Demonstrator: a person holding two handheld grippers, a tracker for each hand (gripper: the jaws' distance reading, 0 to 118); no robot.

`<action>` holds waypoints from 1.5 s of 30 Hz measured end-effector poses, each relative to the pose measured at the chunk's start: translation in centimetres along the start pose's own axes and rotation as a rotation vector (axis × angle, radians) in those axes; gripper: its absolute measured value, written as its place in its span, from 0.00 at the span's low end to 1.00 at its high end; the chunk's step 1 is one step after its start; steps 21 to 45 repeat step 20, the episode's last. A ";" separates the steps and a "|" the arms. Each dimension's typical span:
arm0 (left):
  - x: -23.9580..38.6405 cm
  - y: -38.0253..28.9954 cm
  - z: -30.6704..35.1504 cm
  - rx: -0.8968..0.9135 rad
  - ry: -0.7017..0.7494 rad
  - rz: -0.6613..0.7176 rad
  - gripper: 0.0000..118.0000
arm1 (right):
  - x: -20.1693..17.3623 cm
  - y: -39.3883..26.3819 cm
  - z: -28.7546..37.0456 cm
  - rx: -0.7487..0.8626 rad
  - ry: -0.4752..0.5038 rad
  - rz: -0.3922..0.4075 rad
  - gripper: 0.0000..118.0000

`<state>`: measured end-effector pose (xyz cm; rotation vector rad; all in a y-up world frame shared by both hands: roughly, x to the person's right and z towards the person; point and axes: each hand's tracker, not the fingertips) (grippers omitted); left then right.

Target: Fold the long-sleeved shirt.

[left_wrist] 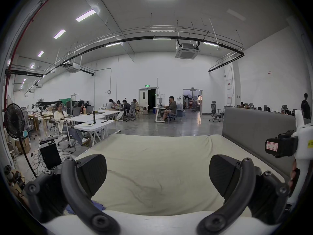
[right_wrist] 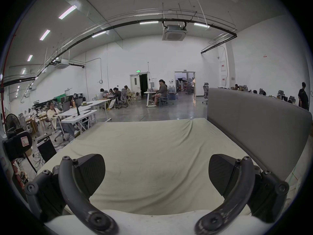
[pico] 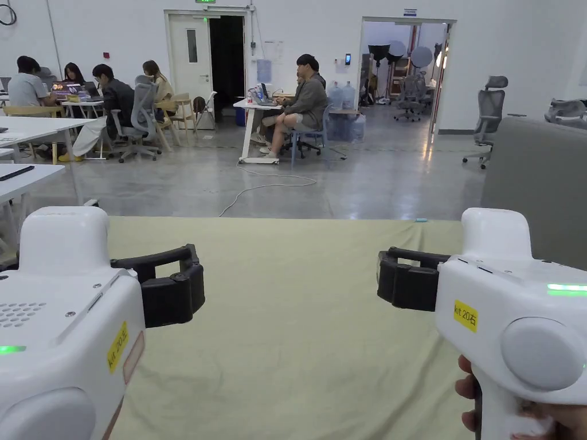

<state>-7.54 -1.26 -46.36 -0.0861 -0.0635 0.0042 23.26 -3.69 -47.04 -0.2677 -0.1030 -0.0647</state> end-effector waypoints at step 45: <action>-0.4 -0.7 -0.3 -0.036 -0.003 -0.011 1.00 | -0.7 -0.2 0.4 0.036 0.023 -0.002 1.00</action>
